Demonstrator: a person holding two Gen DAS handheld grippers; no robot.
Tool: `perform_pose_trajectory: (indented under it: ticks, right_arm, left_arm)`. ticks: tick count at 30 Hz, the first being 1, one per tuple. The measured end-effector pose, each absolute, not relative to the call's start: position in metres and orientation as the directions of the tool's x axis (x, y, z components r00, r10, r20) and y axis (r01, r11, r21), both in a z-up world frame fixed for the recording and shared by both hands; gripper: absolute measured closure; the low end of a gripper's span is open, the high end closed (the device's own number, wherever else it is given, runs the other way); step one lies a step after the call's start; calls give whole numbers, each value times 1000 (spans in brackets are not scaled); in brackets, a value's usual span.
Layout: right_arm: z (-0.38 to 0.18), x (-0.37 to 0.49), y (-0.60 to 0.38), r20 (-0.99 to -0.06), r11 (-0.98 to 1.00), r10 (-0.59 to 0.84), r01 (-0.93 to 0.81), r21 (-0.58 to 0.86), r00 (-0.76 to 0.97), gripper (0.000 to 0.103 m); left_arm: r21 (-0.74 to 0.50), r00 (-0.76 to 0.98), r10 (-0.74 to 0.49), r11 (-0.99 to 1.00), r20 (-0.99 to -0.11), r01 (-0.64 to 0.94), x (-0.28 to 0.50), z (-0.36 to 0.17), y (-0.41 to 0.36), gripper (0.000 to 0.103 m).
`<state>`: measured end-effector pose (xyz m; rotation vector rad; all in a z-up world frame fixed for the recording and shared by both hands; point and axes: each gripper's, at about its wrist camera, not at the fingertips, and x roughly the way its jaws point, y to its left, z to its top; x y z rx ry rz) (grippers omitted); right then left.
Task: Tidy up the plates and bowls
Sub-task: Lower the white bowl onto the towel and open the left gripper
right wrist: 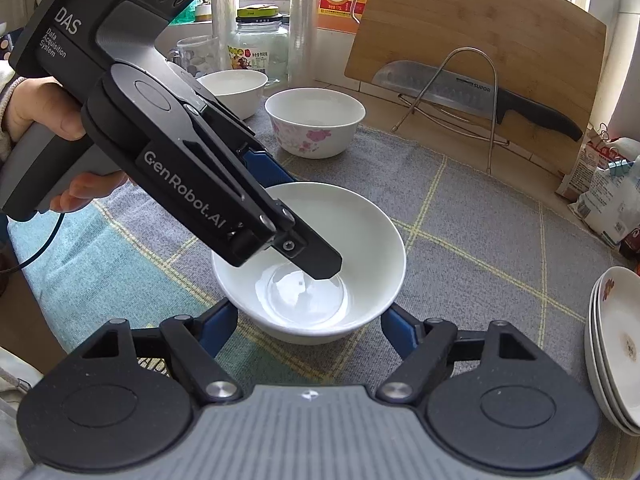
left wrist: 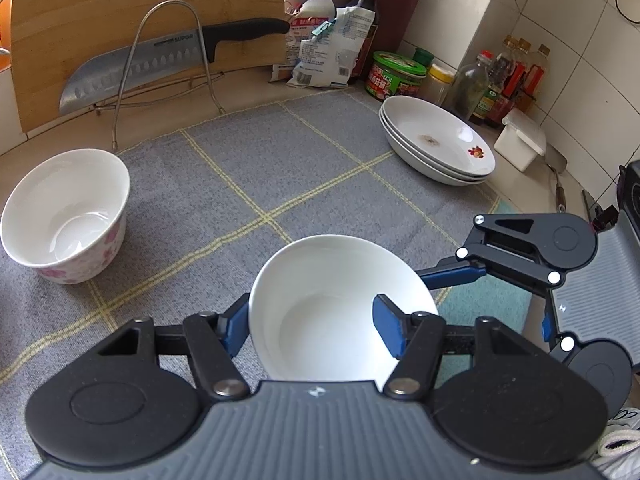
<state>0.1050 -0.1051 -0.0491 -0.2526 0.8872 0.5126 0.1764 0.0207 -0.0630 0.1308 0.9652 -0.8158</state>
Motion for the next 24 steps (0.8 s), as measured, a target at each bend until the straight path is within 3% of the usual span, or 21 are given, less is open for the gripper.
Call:
perform_pose_trajectory:
  ticks: [14,16,18,20,24]
  right_arm:
    - [-54,106,-105,-801,857,313,-516,6,510,21]
    - [-54,106,-105,-801,857,319,-515,15,506,20]
    - [-54,106,-106,-795,858,326,-513,22,511,12]
    - [-51,104,-109,-780,858,343,-512,35,523,0]
    - [-45,105,-112,-775,859,359,-508,56,521,0]
  left_arm:
    - [-257,293,-561,702,-774,664,178,-69,18,40]
    - [-256,293,-567,695,-770,672,176,-68,18,35]
    - [-243,307,-566,695,-765,677,174,-67,18,18]
    - [-200,353,-551,708,-756,677,170,-65,19,13]
    - [-183,399,-550,725,-734,664,167,-58,27,8]
